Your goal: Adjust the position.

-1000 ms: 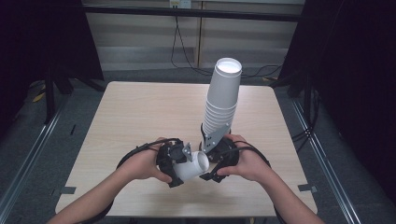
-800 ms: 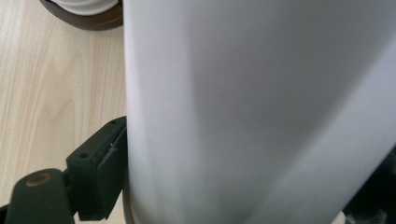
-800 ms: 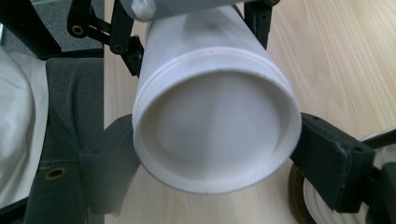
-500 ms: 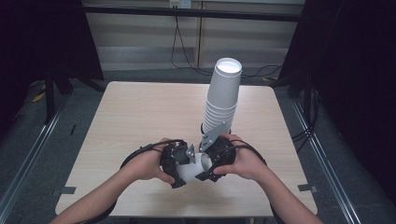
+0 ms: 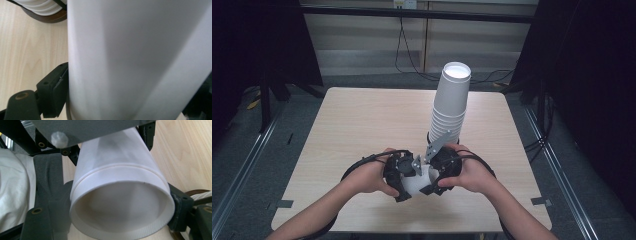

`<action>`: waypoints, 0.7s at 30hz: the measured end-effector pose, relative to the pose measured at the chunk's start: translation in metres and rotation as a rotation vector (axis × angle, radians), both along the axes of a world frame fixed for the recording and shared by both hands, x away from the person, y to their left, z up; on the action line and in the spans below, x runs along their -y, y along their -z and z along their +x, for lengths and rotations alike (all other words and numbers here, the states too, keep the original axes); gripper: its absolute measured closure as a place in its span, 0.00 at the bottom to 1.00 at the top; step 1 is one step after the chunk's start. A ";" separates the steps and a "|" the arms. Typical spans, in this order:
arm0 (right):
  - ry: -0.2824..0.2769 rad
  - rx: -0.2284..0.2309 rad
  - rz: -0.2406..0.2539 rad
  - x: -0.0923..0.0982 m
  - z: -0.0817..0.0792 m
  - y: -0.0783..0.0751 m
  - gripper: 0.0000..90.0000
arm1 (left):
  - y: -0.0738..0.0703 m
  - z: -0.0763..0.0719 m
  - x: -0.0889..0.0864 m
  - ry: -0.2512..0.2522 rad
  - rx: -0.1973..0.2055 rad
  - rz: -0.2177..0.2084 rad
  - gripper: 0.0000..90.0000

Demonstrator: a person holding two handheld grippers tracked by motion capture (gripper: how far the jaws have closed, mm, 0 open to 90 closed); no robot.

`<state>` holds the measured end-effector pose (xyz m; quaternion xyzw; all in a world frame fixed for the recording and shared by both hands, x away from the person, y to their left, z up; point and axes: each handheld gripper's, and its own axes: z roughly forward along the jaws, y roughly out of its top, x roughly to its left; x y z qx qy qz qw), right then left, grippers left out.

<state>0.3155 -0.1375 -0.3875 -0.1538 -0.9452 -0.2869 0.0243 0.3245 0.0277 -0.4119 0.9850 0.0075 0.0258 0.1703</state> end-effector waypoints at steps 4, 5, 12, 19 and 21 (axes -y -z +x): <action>0.014 -0.004 -0.005 0.001 -0.001 0.000 0.29 | 0.001 0.000 -0.001 0.001 0.010 -0.011 0.16; 0.017 -0.005 -0.009 0.001 -0.001 0.000 0.29 | 0.001 0.001 -0.001 0.003 0.016 -0.018 0.15; 0.029 -0.009 0.029 0.006 0.001 0.001 0.29 | 0.000 0.003 -0.008 0.037 0.031 -0.083 0.12; 0.023 0.009 0.042 0.008 0.001 0.000 0.29 | -0.004 0.006 -0.015 0.066 0.045 -0.113 0.12; 0.028 0.005 0.045 0.009 0.001 0.000 0.29 | -0.004 0.005 -0.016 0.064 0.040 -0.117 0.12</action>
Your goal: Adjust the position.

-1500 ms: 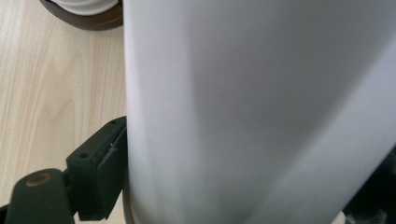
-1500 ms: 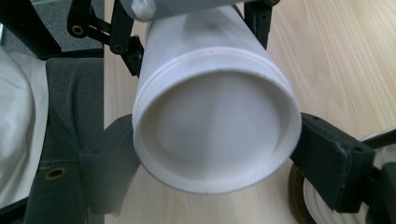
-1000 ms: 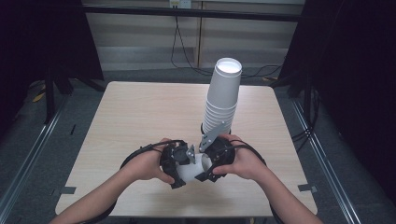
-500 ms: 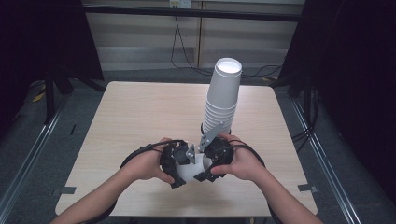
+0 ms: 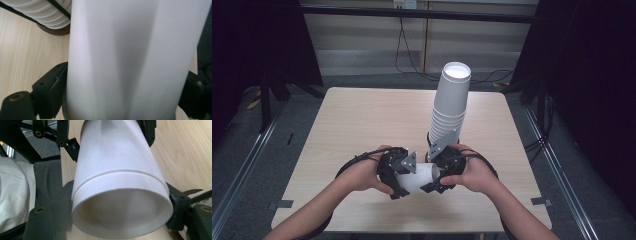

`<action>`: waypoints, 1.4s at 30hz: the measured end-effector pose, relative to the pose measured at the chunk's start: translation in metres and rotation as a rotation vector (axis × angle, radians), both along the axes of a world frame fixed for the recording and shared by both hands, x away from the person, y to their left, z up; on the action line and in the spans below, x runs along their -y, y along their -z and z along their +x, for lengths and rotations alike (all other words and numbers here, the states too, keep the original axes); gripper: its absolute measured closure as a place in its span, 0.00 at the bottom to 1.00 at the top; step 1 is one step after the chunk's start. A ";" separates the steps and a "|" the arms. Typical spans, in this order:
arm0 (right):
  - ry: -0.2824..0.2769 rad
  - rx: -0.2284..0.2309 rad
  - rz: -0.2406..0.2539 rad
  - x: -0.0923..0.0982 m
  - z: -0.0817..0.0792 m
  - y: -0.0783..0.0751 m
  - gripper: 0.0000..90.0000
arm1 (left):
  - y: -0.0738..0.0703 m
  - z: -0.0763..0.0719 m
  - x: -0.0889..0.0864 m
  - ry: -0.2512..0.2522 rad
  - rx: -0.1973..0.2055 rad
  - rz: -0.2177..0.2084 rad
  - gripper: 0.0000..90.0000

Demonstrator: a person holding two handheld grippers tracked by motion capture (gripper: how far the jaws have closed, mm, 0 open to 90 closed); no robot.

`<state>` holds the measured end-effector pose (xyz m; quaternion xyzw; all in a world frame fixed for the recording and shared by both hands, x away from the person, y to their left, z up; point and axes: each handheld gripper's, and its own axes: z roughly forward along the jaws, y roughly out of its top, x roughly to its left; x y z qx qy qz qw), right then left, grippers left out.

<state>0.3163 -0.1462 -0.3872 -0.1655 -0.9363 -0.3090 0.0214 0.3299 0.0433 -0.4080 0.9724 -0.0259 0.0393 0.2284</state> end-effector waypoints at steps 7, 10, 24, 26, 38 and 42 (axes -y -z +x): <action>-0.004 -0.008 -0.001 0.000 0.000 0.002 0.29 | -0.001 0.000 -0.001 0.008 0.012 0.006 0.12; -0.006 -0.016 -0.005 0.001 0.000 0.003 0.29 | -0.002 -0.003 0.000 -0.009 0.000 0.012 0.13; -0.005 0.028 0.000 -0.003 0.002 0.000 0.24 | -0.007 -0.002 0.004 -0.022 0.010 0.044 0.17; -0.010 0.026 0.006 -0.005 0.002 -0.001 0.24 | -0.006 -0.004 0.005 -0.017 0.007 0.042 0.17; -0.018 -0.018 0.001 -0.006 0.000 0.002 0.28 | -0.004 -0.004 0.007 0.025 -0.009 0.014 0.14; -0.007 0.003 0.012 -0.003 0.001 0.000 0.28 | -0.006 -0.003 0.005 0.018 -0.010 -0.031 0.12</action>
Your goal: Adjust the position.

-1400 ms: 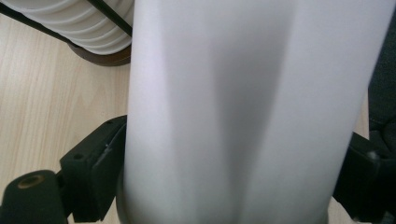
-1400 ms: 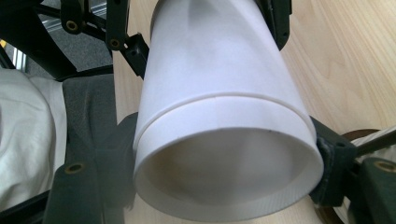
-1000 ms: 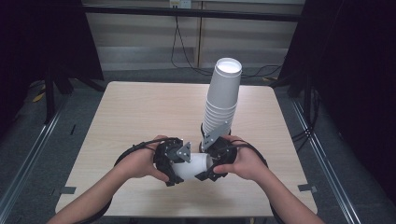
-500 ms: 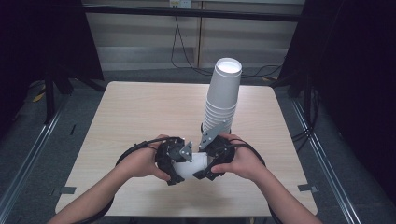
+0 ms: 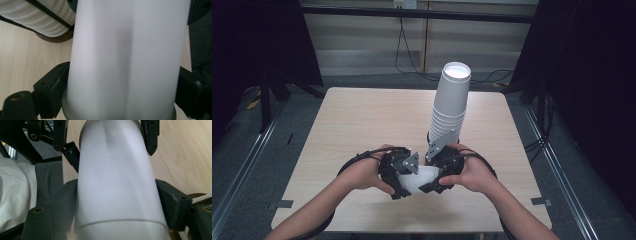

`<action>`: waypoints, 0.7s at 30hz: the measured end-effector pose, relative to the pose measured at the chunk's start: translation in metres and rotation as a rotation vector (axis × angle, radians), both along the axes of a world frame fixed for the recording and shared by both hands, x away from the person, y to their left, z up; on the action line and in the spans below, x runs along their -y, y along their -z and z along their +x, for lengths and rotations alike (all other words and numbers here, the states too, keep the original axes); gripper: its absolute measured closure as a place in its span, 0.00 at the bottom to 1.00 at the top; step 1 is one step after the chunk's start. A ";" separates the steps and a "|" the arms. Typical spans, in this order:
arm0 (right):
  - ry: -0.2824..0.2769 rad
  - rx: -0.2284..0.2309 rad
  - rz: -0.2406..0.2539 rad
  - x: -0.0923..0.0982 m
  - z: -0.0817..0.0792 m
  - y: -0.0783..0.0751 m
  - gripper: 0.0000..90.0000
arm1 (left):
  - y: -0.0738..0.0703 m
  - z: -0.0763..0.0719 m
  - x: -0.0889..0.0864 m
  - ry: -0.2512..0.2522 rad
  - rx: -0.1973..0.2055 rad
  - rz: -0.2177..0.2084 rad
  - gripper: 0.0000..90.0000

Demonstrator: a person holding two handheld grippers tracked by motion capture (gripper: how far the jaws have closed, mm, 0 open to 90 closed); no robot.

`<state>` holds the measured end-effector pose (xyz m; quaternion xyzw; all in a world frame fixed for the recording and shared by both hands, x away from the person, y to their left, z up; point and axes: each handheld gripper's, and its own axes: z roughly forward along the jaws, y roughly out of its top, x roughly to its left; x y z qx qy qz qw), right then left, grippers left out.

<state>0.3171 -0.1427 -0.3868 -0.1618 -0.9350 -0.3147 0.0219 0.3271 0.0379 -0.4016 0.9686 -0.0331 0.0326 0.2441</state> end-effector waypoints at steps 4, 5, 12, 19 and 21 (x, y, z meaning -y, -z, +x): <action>0.006 -0.020 -0.008 0.000 0.000 0.002 0.28 | -0.009 0.001 0.000 0.003 -0.005 -0.044 0.11; 0.000 -0.010 -0.016 0.000 0.001 0.003 0.28 | -0.011 0.002 -0.001 -0.010 -0.023 -0.060 0.11; 0.000 0.011 -0.024 0.005 0.002 0.005 0.27 | -0.016 0.008 -0.016 -0.055 -0.058 -0.111 0.13; 0.036 0.002 0.010 0.015 0.002 0.002 0.27 | -0.015 0.013 -0.035 -0.100 -0.104 -0.153 0.15; 0.036 0.010 0.019 0.016 0.001 0.001 0.27 | -0.013 0.014 -0.039 -0.114 -0.104 -0.162 0.15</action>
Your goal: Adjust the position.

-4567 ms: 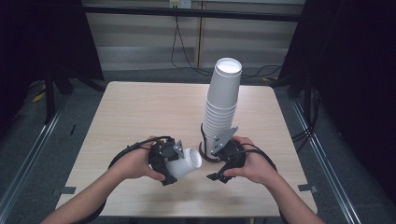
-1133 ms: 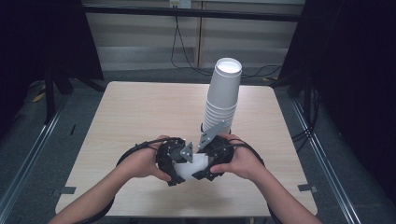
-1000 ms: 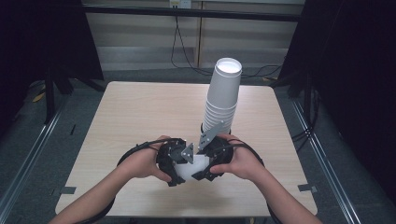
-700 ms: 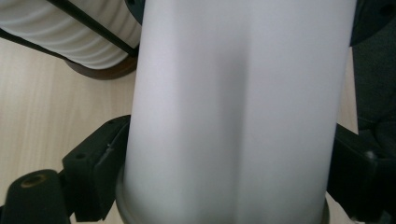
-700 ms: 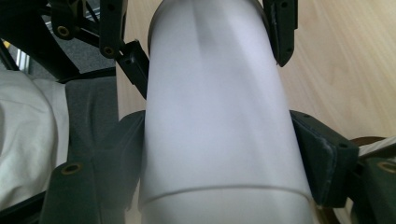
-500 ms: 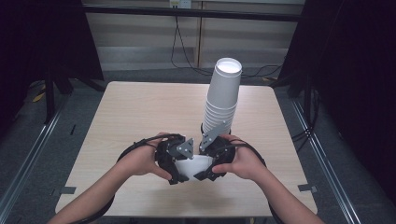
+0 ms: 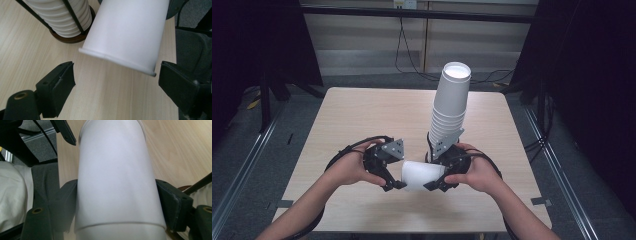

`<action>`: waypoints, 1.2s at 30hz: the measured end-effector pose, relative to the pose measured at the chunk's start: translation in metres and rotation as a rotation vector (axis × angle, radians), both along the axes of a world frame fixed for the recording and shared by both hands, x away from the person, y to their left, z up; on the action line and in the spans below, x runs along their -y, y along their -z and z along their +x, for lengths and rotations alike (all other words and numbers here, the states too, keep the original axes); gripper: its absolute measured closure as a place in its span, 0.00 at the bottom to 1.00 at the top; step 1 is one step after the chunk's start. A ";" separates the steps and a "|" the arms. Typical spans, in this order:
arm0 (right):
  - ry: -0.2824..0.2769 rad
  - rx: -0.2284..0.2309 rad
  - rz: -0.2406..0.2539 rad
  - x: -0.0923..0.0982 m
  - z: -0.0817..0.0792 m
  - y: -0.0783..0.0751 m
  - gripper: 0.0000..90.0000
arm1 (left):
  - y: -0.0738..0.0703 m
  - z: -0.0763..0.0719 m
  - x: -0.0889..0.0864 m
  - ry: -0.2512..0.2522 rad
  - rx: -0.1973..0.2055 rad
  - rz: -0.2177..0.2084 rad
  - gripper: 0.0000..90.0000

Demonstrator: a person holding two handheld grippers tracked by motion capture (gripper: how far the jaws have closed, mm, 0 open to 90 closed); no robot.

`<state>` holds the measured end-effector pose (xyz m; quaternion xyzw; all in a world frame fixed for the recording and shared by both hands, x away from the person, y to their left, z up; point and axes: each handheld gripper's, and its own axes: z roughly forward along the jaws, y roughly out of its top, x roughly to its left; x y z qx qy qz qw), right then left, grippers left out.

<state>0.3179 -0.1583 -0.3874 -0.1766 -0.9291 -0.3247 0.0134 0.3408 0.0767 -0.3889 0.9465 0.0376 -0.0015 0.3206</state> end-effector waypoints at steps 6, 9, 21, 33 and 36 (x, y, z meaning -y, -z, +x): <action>0.011 -0.008 0.009 0.004 -0.001 0.000 0.27 | 0.006 0.001 -0.008 -0.027 -0.023 -0.011 0.15; 0.011 0.005 0.019 0.006 0.000 -0.001 0.27 | 0.011 0.003 -0.012 -0.050 -0.034 -0.019 0.15; 0.032 0.007 0.043 0.012 0.000 -0.002 0.26 | 0.032 0.006 -0.017 -0.093 -0.070 -0.020 0.17; 0.015 0.010 0.081 0.005 0.000 -0.006 0.26 | 0.042 0.004 -0.009 -0.088 -0.098 -0.053 0.16; 0.008 0.006 0.079 0.004 0.000 -0.005 0.26 | 0.043 0.004 -0.009 -0.075 -0.101 -0.051 0.16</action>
